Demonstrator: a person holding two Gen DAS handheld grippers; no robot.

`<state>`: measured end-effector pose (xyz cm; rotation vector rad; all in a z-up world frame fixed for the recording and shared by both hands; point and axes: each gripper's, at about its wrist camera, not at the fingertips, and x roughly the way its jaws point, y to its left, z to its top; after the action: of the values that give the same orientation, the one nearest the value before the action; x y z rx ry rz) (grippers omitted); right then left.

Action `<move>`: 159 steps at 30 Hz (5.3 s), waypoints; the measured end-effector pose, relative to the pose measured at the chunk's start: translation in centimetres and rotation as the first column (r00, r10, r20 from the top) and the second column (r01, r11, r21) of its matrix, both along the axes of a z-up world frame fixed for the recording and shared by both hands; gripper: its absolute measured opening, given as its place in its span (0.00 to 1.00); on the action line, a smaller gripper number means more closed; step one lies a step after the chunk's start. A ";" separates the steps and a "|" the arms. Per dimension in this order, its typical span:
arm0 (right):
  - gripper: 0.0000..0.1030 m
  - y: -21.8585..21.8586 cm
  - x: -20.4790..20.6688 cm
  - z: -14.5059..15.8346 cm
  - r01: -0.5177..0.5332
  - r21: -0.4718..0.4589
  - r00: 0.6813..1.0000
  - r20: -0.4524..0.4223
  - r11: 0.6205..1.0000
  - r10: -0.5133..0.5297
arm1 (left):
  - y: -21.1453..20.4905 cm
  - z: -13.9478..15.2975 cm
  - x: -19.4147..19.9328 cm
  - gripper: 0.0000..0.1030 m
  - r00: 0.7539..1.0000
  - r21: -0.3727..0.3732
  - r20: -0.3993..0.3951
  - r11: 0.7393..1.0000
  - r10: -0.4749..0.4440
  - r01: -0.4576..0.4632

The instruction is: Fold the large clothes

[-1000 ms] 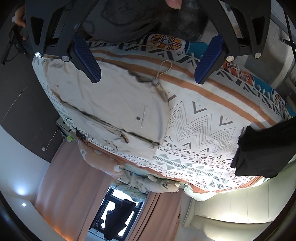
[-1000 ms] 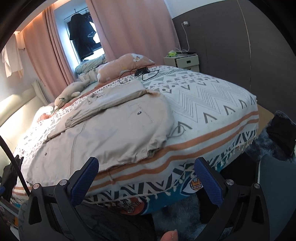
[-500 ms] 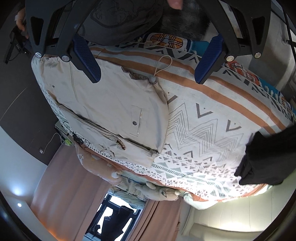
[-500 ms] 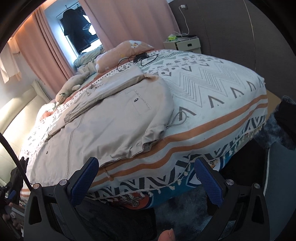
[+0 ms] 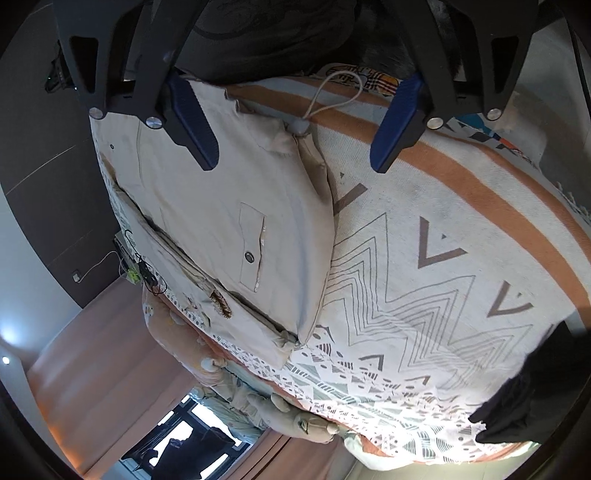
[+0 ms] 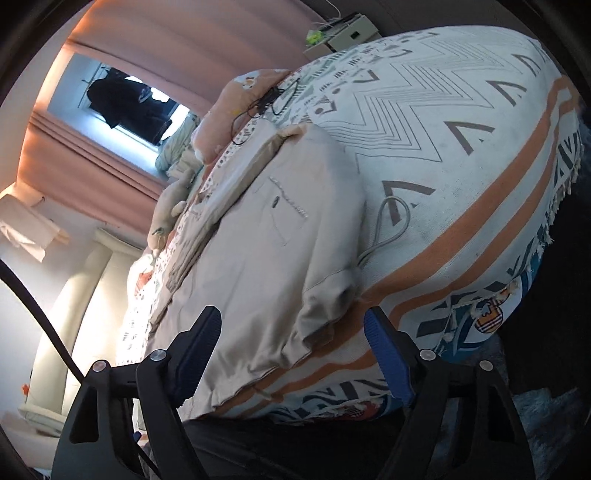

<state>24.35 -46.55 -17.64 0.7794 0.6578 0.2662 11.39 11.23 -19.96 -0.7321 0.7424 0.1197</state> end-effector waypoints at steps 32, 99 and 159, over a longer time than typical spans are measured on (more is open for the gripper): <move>0.65 -0.3 4.6 -0.9 -0.078 0.172 0.995 0.080 0.982 0.065 | 1.8 -2.5 5.2 0.53 0.999 -0.259 0.019 0.965 -0.040 0.043; 0.02 1.2 -12.4 11.5 -0.109 0.050 0.913 0.401 0.993 0.080 | 2.8 10.3 -10.4 0.12 0.929 -0.157 0.364 0.987 0.066 -0.009; 0.06 14.3 30.4 14.5 0.001 0.067 0.964 0.267 0.998 -0.019 | 8.1 8.0 32.4 0.12 0.994 -0.004 0.106 1.000 0.010 -0.010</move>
<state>54.73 -32.28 -3.10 0.7926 0.3913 0.3787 43.79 19.35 -11.98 -0.7394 0.6382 0.0880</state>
